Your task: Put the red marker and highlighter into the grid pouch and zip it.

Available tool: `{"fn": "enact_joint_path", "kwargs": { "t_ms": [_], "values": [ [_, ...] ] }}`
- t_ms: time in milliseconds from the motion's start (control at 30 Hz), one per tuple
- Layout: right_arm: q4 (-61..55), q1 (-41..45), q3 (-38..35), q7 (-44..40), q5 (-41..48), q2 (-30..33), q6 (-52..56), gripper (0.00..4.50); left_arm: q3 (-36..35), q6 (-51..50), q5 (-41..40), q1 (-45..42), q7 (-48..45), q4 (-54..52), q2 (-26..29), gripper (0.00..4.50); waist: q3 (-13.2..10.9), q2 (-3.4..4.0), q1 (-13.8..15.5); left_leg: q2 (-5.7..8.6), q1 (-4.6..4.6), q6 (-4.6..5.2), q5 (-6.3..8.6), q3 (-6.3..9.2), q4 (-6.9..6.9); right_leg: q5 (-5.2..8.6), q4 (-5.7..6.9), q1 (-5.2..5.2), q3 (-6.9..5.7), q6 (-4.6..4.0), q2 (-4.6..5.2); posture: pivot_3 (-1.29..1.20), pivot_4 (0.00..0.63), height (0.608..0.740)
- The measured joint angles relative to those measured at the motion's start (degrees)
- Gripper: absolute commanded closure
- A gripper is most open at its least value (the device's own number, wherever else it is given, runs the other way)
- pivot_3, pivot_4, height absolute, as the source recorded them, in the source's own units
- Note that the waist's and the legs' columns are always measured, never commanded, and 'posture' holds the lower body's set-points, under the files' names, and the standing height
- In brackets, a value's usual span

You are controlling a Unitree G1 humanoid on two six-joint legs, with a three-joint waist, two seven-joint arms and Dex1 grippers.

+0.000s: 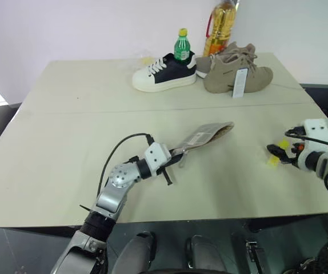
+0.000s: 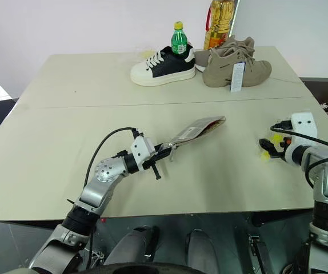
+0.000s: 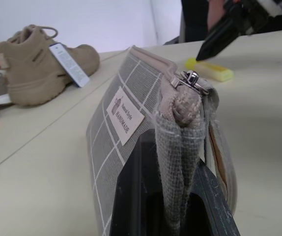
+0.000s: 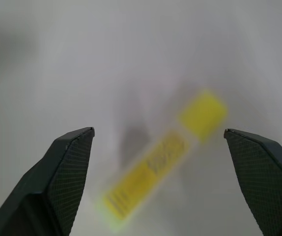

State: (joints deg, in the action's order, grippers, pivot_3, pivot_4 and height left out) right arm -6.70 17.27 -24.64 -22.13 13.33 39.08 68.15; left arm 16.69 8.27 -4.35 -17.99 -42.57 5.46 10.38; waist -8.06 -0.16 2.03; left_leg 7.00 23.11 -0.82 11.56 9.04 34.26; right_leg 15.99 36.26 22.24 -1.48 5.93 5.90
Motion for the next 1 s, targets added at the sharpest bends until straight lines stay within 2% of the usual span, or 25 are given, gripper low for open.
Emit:
{"fn": "enact_joint_path", "kwargs": {
  "t_ms": [167, 200, 267, 400, 467, 533, 600, 700, 767, 867, 1000],
  "values": [
    [1.1, 2.7, -3.7, 7.9, -1.8, -4.9, 5.5, 0.04, 0.4, 0.1, 0.0, -0.2, -0.8, 0.1, -0.2, 4.50, 0.0, 0.03, 0.1, 0.02, -0.01, 0.01, 0.00, 0.00, 0.01, 0.00, 0.00, -0.03, -0.01, 0.00, -0.02, 0.00, 0.150, 0.738],
    [1.6, 3.7, -4.9, 8.6, -1.7, -5.8, 6.8, 0.27, 0.5, 0.1, 0.0, -0.2, -0.8, 0.1, -0.2, 4.50, 0.0, 0.03, 0.1, 0.02, -0.01, 0.01, 0.00, 0.00, 0.01, 0.00, 0.00, -0.04, -0.01, 0.00, -0.02, 0.00, 0.150, 0.738],
    [1.9, 4.6, -6.3, 9.2, -1.1, -7.5, 8.6, 0.82, 0.5, 0.1, 0.0, -0.2, -0.9, 0.1, -0.3, 4.50, 0.1, 0.03, 0.1, 0.02, -0.02, 0.01, 0.00, 0.01, 0.01, 0.00, 0.00, -0.05, -0.01, 0.01, -0.02, 0.00, 0.150, 0.738],
    [2.0, 5.5, -6.4, 10.2, -0.8, -8.8, 9.3, 2.86, 0.5, 0.1, -0.1, -0.2, -1.0, 0.1, -0.3, 4.50, 0.1, 0.02, 0.1, 0.03, -0.03, 0.03, 0.01, 0.01, 0.01, -0.01, 0.00, -0.07, -0.02, 0.01, -0.03, 0.00, 0.150, 0.738],
    [2.3, 5.7, -6.4, 10.3, -0.7, -8.8, 9.2, 3.69, 0.5, 0.1, -0.1, -0.2, -0.9, 0.1, -0.2, 4.50, 0.1, 0.02, 0.0, 0.03, -0.04, 0.04, 0.01, 0.00, 0.01, -0.01, 0.00, -0.08, -0.01, 0.02, -0.03, 0.00, 0.150, 0.738],
    [2.4, 5.8, -5.9, 10.2, -0.7, -8.7, 8.8, 3.67, 0.5, 0.1, -0.1, -0.2, -0.8, 0.1, -0.1, 4.50, 0.1, 0.03, 0.0, 0.03, -0.04, 0.04, 0.01, 0.01, 0.01, -0.01, 0.00, -0.08, -0.02, 0.02, -0.03, 0.00, 0.150, 0.738],
    [2.2, 4.1, -0.5, 7.5, -1.5, -5.5, 3.7, 3.67, 0.2, 0.1, -0.2, -0.2, -0.6, 0.1, 0.1, 4.50, 0.1, 0.10, -0.2, 0.05, -0.03, 0.05, 0.01, -0.03, -0.01, -0.01, 0.00, -0.04, -0.01, 0.02, -0.04, 0.00, 0.150, 0.738],
    [-3.7, -0.6, 13.8, -2.4, -6.4, 7.0, -17.3, 3.67, -2.3, 0.0, -1.4, -0.8, 0.5, 0.1, 0.4, 4.50, 0.1, 0.27, -0.9, 0.03, -0.04, 0.07, 0.03, -0.11, -0.03, -0.01, 0.00, -0.02, -0.08, 0.10, -0.07, 0.00, 0.150, 0.738],
    [-7.2, -1.4, 17.3, -7.4, -8.7, 11.5, -29.9, 3.67, -3.8, -0.3, -1.7, -1.5, 1.1, 0.1, 0.8, 4.50, 0.1, 0.19, -1.5, -0.01, -0.09, 0.07, 0.03, -0.06, -0.03, -0.01, -0.01, -0.10, -0.15, 0.14, -0.12, 0.00, 0.150, 0.738],
    [-9.1, -1.6, 20.2, -12.7, -9.7, 12.7, -41.5, 3.67, -4.6, -0.5, -2.6, -2.1, 1.5, 0.1, 0.8, 4.50, 0.1, -0.02, -1.9, -0.06, -0.42, 0.07, 0.04, -0.07, -0.05, -0.01, -0.05, -0.45, -0.15, 0.14, -0.15, 0.00, 0.150, 0.738],
    [-8.5, -0.9, 23.3, -17.0, -10.2, 12.8, -47.4, 3.67, -4.6, -0.6, -2.6, -1.8, 1.5, -0.1, 1.9, 4.50, 0.0, -0.06, -1.4, -0.04, -0.51, 0.08, 0.05, -0.04, -0.05, 0.00, -0.11, -0.56, -0.12, 0.12, -0.12, 0.00, 0.150, 0.738]
  ]
}}
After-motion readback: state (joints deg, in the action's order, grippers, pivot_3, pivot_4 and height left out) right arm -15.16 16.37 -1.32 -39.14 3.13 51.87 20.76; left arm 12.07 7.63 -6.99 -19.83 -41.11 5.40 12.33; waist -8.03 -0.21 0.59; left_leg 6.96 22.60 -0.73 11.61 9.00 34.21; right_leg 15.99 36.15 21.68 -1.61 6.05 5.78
